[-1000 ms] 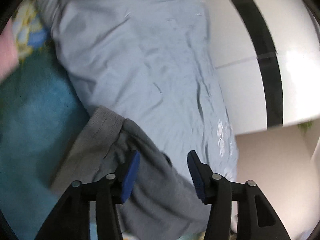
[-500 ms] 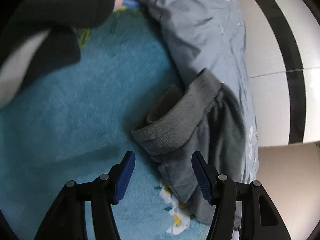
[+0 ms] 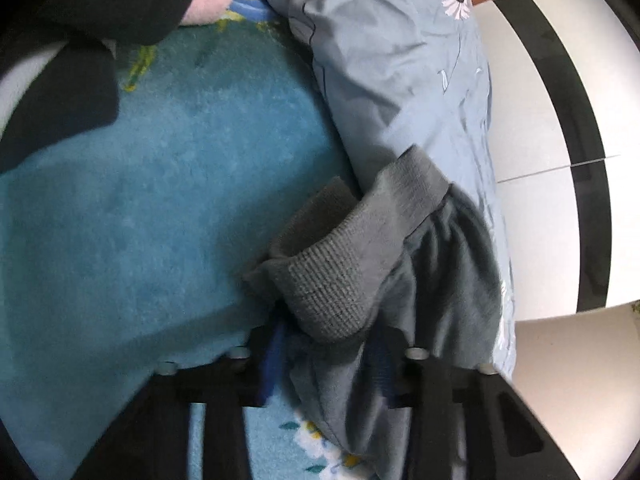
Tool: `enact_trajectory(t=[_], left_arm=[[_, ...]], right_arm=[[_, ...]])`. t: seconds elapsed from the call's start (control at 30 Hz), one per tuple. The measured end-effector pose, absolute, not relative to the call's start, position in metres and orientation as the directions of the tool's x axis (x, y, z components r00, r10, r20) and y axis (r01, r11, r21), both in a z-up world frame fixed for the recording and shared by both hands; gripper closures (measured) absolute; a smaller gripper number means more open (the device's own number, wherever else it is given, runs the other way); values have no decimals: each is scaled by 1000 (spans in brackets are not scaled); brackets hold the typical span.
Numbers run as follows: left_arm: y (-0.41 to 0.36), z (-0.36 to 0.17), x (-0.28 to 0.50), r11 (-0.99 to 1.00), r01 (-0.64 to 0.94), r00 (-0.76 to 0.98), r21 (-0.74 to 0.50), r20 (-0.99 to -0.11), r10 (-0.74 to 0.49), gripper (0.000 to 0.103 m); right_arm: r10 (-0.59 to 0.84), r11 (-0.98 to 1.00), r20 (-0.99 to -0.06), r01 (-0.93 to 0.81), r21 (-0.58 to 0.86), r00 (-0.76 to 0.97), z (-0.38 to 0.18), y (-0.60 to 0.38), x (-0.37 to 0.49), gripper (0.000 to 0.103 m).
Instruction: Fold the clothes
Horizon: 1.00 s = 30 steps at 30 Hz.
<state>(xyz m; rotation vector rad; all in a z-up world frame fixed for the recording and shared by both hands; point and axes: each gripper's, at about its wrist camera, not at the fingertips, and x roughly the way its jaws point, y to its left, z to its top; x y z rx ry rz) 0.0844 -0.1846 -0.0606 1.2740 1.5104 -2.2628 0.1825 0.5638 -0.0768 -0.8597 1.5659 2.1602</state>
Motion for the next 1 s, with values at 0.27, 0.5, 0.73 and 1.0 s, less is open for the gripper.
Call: enact_trajectory(t=[0.27,0.5,0.73,1.0], left_arm=[[-188,1,83,-488,467,-686,-738,-650,326,86],[-204,89,103,-527,264,-777,-808,-502,381,86],[-241,8,163,-614,404,-631,-678,-692,350,86],[-252,-48,193,-544,527,-565,-653,-747,350,86]], right_arm=[[-58,-458,-635,-545,702,-770,-6,547,184,88],[-89,-528,-541,-421,738,-836,62,536,246,88],[-138,-437,-675,-567,698,-725,-21,549,345,88],[-145,-298,-753,-698,652,-642,-97,552,386,88]])
